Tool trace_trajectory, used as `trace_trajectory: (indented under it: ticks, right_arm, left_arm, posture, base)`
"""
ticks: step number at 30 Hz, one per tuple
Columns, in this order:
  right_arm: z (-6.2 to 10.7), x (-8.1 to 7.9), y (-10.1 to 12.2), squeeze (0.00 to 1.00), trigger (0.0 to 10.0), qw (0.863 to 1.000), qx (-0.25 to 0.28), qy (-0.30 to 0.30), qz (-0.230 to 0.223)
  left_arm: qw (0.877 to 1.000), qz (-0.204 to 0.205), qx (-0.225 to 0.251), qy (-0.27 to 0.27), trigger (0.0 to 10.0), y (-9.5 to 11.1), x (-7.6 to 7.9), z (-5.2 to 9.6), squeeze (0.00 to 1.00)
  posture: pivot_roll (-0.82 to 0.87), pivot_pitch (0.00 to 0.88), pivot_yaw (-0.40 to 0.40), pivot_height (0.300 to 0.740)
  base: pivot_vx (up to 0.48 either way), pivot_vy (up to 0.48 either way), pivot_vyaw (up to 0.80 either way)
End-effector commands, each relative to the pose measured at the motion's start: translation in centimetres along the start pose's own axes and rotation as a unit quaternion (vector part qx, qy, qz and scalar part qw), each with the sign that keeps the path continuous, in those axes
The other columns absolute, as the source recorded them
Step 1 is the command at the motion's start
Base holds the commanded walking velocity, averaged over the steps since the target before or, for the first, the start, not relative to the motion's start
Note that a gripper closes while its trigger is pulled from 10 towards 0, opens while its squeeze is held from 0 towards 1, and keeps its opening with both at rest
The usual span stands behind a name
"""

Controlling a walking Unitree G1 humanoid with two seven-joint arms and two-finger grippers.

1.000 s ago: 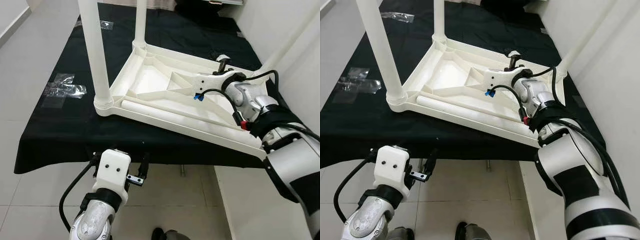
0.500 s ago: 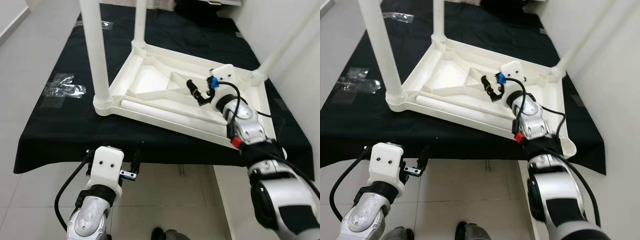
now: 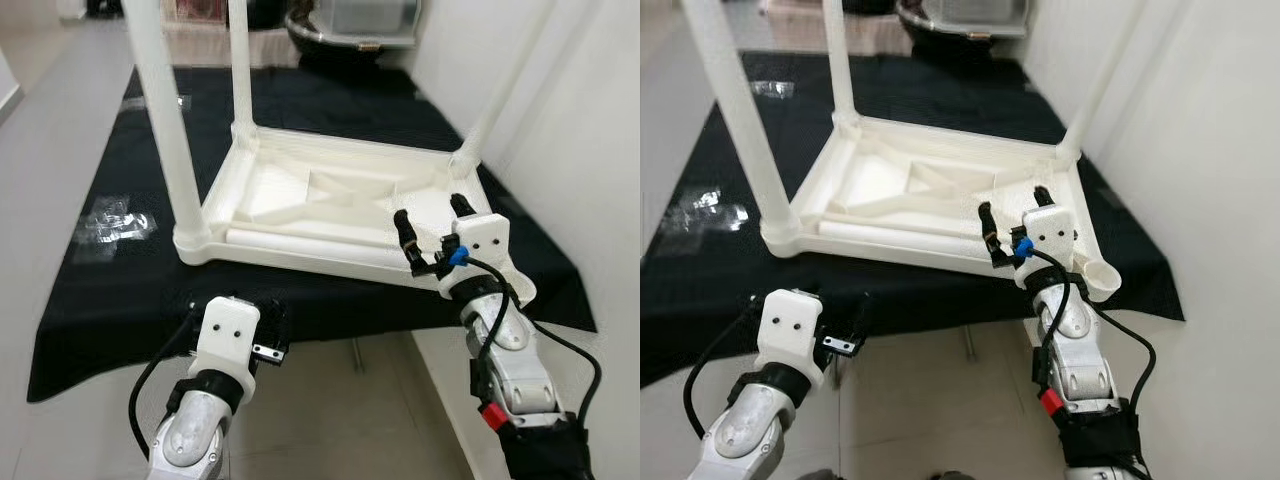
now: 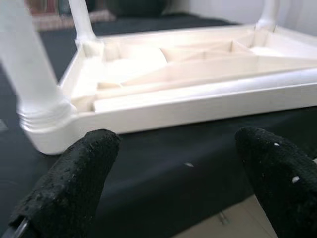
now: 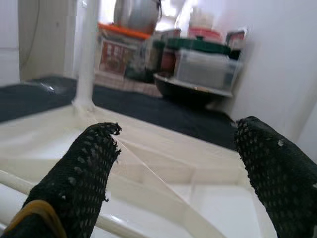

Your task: Building children table

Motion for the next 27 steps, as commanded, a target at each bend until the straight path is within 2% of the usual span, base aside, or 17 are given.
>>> trace_trajectory:
  ticks: [1, 4, 9, 10, 14, 21, 24, 27]
  right_arm:
    - [0.3, -1.2, -0.5, 0.0, 10.0, 1.0, -0.018, 0.014, -0.012]
    - [0.9, -1.7, -0.2, 0.0, 10.0, 0.999, -0.03, 0.018, -0.018]
    - [1.2, -1.8, -0.1, 0.0, 10.0, 0.999, -0.035, 0.017, -0.017]
    - [1.2, -1.8, 0.0, 0.0, 10.0, 0.999, -0.039, 0.017, -0.033]
    - [1.1, -1.5, -0.2, 0.0, 10.0, 0.997, -0.045, 0.014, -0.067]
    - [1.2, -1.0, -0.9, 0.0, 10.0, 0.994, -0.067, 0.005, -0.087]
    - [0.8, -0.8, -1.3, 0.0, 10.0, 0.989, -0.08, 0.008, -0.122]
    - [0.7, -0.9, -1.5, 0.0, 10.0, 0.988, -0.083, 0.021, -0.132]
  left_arm:
    - [1.0, -0.004, -0.009, 0.004, 10.0, -0.5, -0.3, 0.0, 0.0]
    - [1.0, -0.007, -0.006, 0.013, 10.0, -0.5, -0.8, -0.2, 0.0]
    - [1.0, -0.008, -0.005, 0.014, 10.0, -0.5, -0.9, -0.2, 0.0]
    - [0.999, -0.012, -0.003, 0.029, 10.0, -0.5, -1.4, -0.2, 0.0]
    - [0.999, -0.013, -0.003, 0.04, 10.0, -0.5, -1.9, -0.3, 0.0]
    - [0.999, -0.013, 0.001, 0.037, 10.0, -0.2, -1.9, -0.4, 0.0]
    - [0.999, -0.014, 0.002, 0.034, 10.0, -0.1, -1.7, -0.4, 0.0]
    - [0.999, -0.014, 0.002, 0.035, 10.0, -0.1, -1.7, -0.4, 0.0]
  posture:
    - [0.06, 0.042, -0.13, 0.74]
    - [0.06, 0.044, -0.132, 0.74]
    - [0.06, 0.044, -0.132, 0.74]
    - [0.06, 0.053, -0.132, 0.74]
    - [0.06, 0.062, -0.129, 0.74]
    - [0.07, 0.072, -0.134, 0.74]
    - [0.07, 0.079, -0.134, 0.74]
    - [0.07, 0.08, -0.134, 0.74]
  base:
    - [0.0, 0.48, 0.0]
    - [0.0, 0.48, 0.0]
    - [0.0, 0.48, 0.0]
    - [0.0, 0.0, 0.0]
    - [0.0, 0.0, 0.0]
    - [0.0, 0.0, 0.0]
    - [0.0, 0.0, 0.0]
    - [0.0, 0.0, 0.0]
Point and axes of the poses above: a point about 5 cm out from each wrist's last joint towards the gripper, its own z axis pointing back from the gripper into the wrist, its own y axis along the axis of the wrist's last joint, x = y × z, the point moved 4 cm from there along -z, pointing out of the wrist towards the gripper, and after that the axes turned 13 degrees about z, right-handed, at the moved point
